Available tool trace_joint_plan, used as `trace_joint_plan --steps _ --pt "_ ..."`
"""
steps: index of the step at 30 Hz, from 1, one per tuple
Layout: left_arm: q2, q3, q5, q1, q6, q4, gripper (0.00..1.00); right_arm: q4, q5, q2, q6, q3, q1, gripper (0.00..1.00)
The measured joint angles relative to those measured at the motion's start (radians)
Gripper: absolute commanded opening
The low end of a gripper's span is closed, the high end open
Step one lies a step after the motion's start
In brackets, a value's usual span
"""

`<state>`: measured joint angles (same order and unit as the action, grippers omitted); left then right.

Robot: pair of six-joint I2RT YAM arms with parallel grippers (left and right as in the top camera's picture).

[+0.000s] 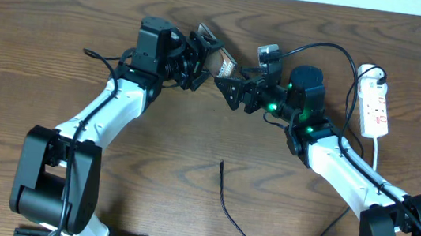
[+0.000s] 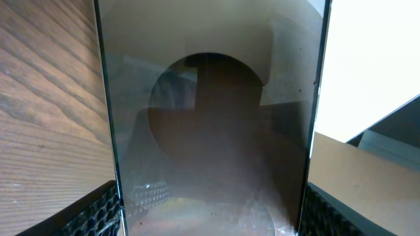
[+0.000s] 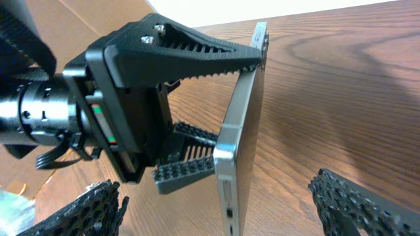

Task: Plug charger to phone and switch on socket

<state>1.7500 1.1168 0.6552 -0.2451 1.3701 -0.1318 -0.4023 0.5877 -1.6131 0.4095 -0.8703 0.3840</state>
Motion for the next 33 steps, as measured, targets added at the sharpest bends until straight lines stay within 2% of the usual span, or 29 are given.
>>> trace_joint_plan --steps 9,16,26,33 --pt "0.0 0.0 0.001 -0.05 0.017 -0.029 0.07 0.044 -0.068 0.0 -0.025 0.0 0.0 0.89" --pt "0.0 0.0 0.001 -0.092 0.018 -0.029 0.07 0.046 -0.088 0.0 -0.029 0.0 0.0 0.84" --pt "0.0 0.0 0.001 -0.104 0.022 -0.029 0.07 0.057 -0.1 0.0 -0.035 0.0 0.0 0.58" --pt "0.0 0.0 0.005 -0.109 0.041 -0.036 0.07 0.06 -0.108 0.0 -0.035 0.0 0.0 0.55"
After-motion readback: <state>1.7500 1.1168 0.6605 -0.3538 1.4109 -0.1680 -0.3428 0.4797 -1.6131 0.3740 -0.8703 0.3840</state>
